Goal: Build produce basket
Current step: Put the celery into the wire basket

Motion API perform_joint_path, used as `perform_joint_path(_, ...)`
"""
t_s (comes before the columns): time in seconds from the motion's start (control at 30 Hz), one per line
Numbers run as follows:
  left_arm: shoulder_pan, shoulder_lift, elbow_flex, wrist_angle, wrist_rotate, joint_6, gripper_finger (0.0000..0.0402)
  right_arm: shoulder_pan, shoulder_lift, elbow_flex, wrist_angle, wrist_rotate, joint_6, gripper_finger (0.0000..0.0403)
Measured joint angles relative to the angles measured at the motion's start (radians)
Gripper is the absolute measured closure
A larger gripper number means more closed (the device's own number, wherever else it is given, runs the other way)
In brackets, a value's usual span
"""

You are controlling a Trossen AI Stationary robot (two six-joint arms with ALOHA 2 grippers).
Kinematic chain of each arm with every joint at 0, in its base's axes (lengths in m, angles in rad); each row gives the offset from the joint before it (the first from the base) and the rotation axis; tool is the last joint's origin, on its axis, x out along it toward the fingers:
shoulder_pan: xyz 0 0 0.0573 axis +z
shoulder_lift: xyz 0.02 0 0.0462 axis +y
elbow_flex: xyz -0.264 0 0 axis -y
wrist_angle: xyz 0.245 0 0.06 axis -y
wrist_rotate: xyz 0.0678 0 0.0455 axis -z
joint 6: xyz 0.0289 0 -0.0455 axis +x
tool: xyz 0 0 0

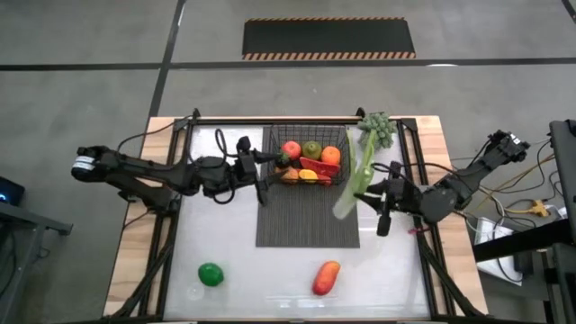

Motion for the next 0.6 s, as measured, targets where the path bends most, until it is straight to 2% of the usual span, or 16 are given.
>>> perform_joint_path(0.17,-0.009,-0.016,0.0,-0.001,-0.001,0.0,0.021,-0.054,0.01,0.0,0.247,0.021,-0.303,0.0345)
perform_joint_path(0.27,-0.011,-0.014,-0.001,-0.001,-0.001,-0.001,0.021,-0.105,0.015,0.0,0.342,0.022,-0.408,0.0345)
perform_joint_path(0.4,-0.015,-0.012,-0.007,0.0,-0.001,-0.001,0.021,-0.186,0.032,0.0,0.392,0.019,-0.452,0.0345)
perform_joint_path(0.6,-0.015,-0.014,-0.017,0.0,-0.002,-0.001,0.021,-0.323,0.09,-0.03,0.512,0.01,-0.394,0.0345)
